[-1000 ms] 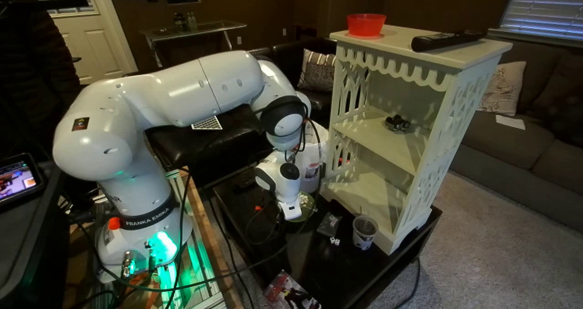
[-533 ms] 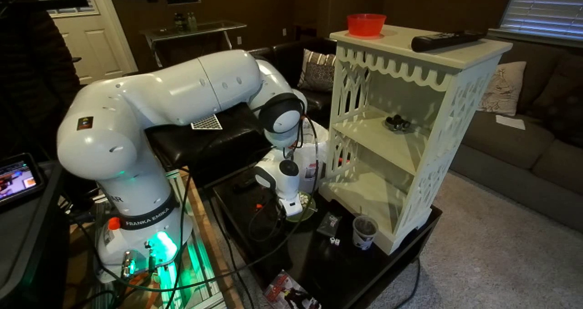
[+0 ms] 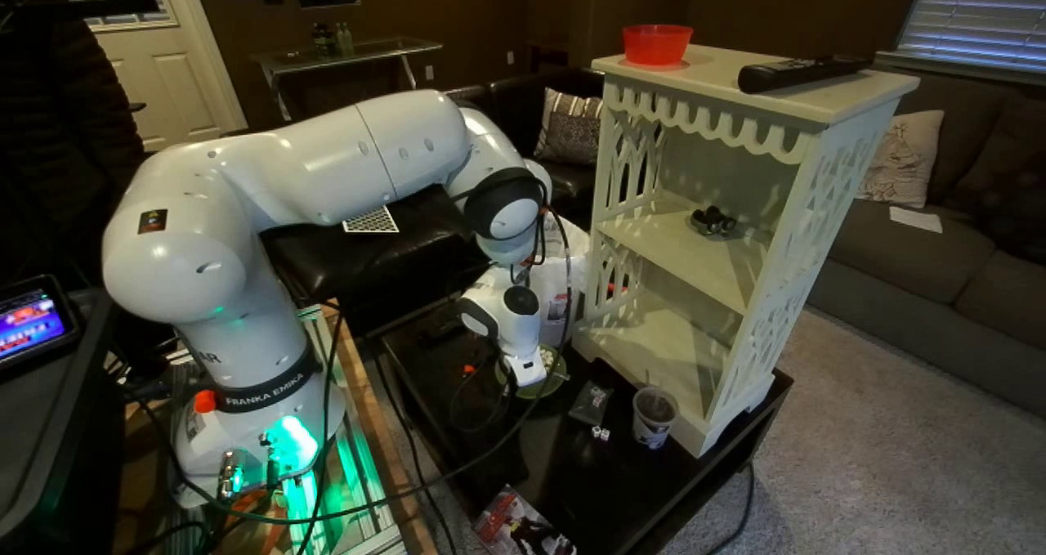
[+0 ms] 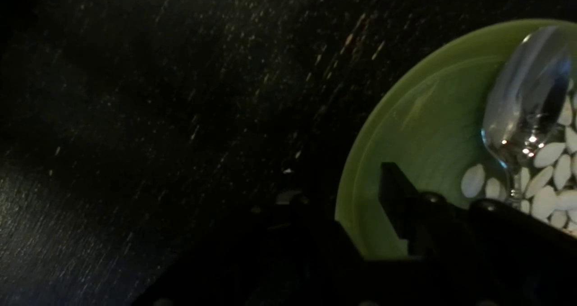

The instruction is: Put the yellow plate on the top shelf of the shelf.

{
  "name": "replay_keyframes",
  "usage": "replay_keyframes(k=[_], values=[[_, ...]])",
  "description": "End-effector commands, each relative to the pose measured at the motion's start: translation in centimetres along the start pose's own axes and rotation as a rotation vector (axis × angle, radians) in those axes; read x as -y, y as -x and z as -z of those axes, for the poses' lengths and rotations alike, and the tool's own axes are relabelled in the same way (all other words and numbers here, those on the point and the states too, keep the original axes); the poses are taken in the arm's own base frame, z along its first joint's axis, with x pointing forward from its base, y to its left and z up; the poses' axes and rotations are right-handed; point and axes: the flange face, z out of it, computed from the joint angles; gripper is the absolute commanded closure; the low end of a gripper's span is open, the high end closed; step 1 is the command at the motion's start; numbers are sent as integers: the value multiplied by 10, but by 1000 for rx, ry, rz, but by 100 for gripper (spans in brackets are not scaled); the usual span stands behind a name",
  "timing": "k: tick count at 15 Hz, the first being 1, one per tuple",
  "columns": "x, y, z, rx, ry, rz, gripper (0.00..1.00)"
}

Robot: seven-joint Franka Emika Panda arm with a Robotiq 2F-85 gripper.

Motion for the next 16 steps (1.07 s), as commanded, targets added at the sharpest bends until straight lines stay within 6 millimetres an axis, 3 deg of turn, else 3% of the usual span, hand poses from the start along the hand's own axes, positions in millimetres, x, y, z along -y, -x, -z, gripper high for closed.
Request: replay_keyframes(k=[1,2,3,8,12,16], values=[[3,-1,-7,-12,-9,9,87],[3,-1,-7,-15,-9,7,97],[3,-1,-7,-19,-10,5,99],[2,-2,4,-65,-14,-21,100],[-2,-2,30,-122,-39,-40,99],[-38,-5,50,-91,-77,-7,99]])
